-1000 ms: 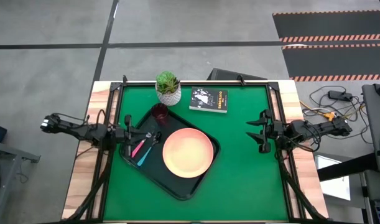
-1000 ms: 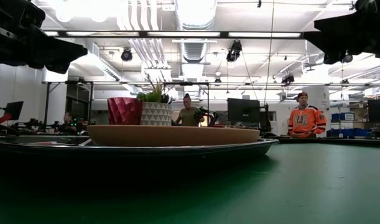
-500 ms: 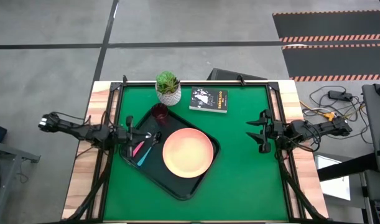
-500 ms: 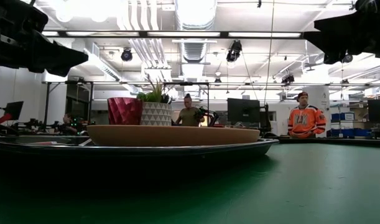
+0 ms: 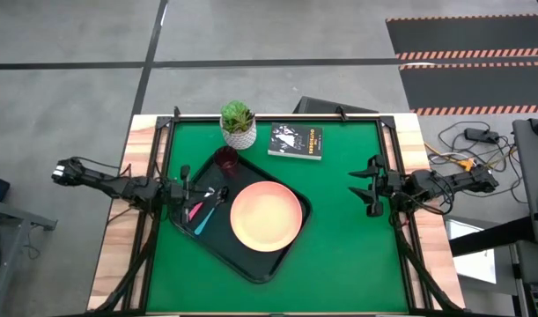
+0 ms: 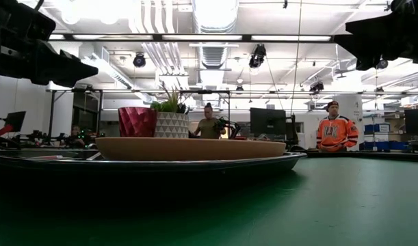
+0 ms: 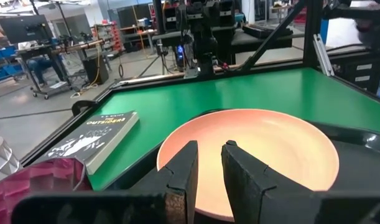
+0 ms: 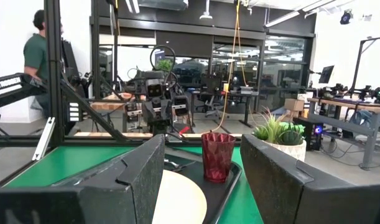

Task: Pick and place plate/cup/fork/spoon on tray
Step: Return to Home Position

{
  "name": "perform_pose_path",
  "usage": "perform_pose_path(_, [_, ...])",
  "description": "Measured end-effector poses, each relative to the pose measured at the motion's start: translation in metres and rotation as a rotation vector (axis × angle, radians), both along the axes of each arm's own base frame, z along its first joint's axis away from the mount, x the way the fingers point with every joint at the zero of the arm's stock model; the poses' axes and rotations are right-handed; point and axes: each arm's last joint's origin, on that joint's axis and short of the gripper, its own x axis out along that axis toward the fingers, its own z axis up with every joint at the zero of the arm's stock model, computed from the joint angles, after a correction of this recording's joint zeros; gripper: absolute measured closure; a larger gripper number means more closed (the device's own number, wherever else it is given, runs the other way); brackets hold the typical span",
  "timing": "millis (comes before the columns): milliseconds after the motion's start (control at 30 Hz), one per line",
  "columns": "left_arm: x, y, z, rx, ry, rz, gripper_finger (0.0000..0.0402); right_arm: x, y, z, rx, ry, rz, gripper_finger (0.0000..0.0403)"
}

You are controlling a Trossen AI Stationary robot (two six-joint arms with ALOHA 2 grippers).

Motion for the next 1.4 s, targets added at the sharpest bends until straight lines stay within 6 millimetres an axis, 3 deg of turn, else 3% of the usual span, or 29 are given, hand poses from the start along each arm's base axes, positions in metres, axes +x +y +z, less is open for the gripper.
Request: perform_pose_path(1400, [0.006,-0.002,-0.012,0.035,0.13,0.0,0.0347,0.0,0.0,0.0,0.0,0.0,0.0,0.0202])
